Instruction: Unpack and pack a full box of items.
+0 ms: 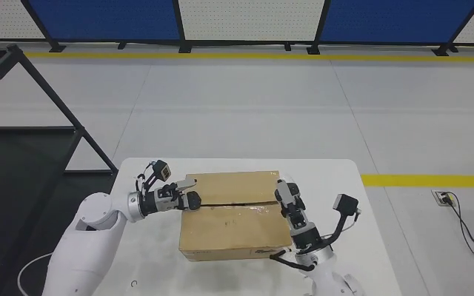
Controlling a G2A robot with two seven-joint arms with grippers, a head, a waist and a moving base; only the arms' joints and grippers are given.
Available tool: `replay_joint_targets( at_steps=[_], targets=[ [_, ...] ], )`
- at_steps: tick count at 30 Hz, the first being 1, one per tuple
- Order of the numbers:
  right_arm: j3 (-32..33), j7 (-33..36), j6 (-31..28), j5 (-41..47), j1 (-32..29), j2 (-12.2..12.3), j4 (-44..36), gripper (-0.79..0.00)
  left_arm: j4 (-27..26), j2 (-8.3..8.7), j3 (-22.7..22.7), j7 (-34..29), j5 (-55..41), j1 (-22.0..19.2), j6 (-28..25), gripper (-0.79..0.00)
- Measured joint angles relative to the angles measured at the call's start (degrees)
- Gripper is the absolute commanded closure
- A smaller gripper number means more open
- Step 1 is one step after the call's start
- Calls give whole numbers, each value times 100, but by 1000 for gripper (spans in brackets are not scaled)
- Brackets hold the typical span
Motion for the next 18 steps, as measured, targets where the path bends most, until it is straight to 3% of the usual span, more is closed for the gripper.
replay_joint_targets(
  at_steps=[6,18],
  targets=[
    [-11,29,8,-36,-9,1,-9,-785,49,-2,83,-11,30,-71,25,-785],
    [-578,133,476,-1034,369,-87,267,-785,145,9,163,30,34,-131,6,-785]
  ],
)
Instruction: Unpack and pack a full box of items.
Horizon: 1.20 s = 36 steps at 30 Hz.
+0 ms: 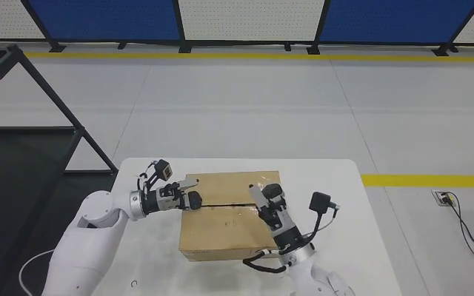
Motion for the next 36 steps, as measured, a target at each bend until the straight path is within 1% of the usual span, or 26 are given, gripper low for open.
replay_joint_targets(
  at_steps=[10,23,36],
  targets=[
    [-191,272,110,-411,111,-37,237,-785,-33,16,29,29,-31,24,-13,-785],
    [-549,144,-8,-1154,198,-109,365,-785,-58,37,56,40,-89,86,-92,-785],
    [-904,207,291,-1670,389,-226,519,-785,-138,85,-18,45,-170,215,-169,-785]
  ],
)
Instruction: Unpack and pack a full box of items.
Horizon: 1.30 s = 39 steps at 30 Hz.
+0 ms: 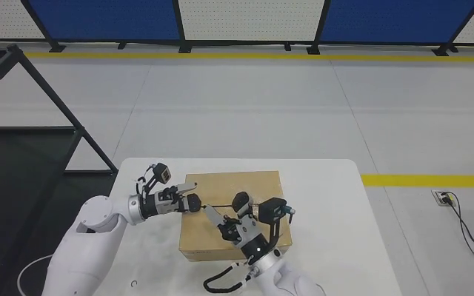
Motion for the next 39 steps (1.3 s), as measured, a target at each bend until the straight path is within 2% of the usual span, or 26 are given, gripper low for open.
replay_joint_targets(
  at_steps=[13,29,39],
  targets=[
    [-266,326,333,-327,190,-122,338,-785,-77,65,-151,38,-108,148,-38,-785],
    [-476,-7,439,-640,247,-283,600,-785,-114,120,-244,57,-232,303,-90,-785],
    [-280,-316,467,-598,166,-341,339,-785,-192,137,-235,77,-260,375,-115,-785]
  ],
)
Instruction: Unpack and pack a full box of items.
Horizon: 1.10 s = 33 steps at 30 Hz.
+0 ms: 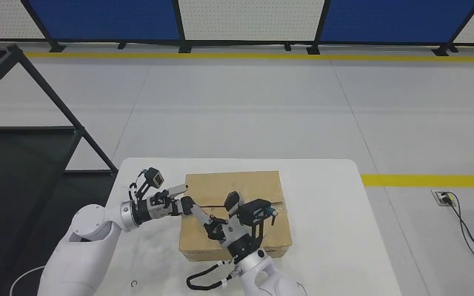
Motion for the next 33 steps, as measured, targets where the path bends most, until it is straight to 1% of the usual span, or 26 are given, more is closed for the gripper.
replay_joint_targets(
  at_steps=[6,9,12,16,24,33],
  targets=[
    [51,4,95,-20,57,-48,-97,-785,-14,9,4,-13,-22,18,-9,-785],
    [44,-115,140,73,121,-94,-109,-785,-15,15,-1,-16,-42,33,-37,-785],
    [95,-215,113,218,133,-125,-146,-785,-11,21,-18,-14,-79,59,-65,-785],
    [200,-142,34,310,93,-134,-229,-785,-16,28,-28,-6,-105,82,-82,-785],
    [125,70,-20,43,74,-163,-257,-785,-7,32,-8,-2,-125,59,-90,-785],
    [-90,234,133,-195,304,-266,-168,-785,41,39,-14,-16,-200,69,-146,-785]
  ],
)
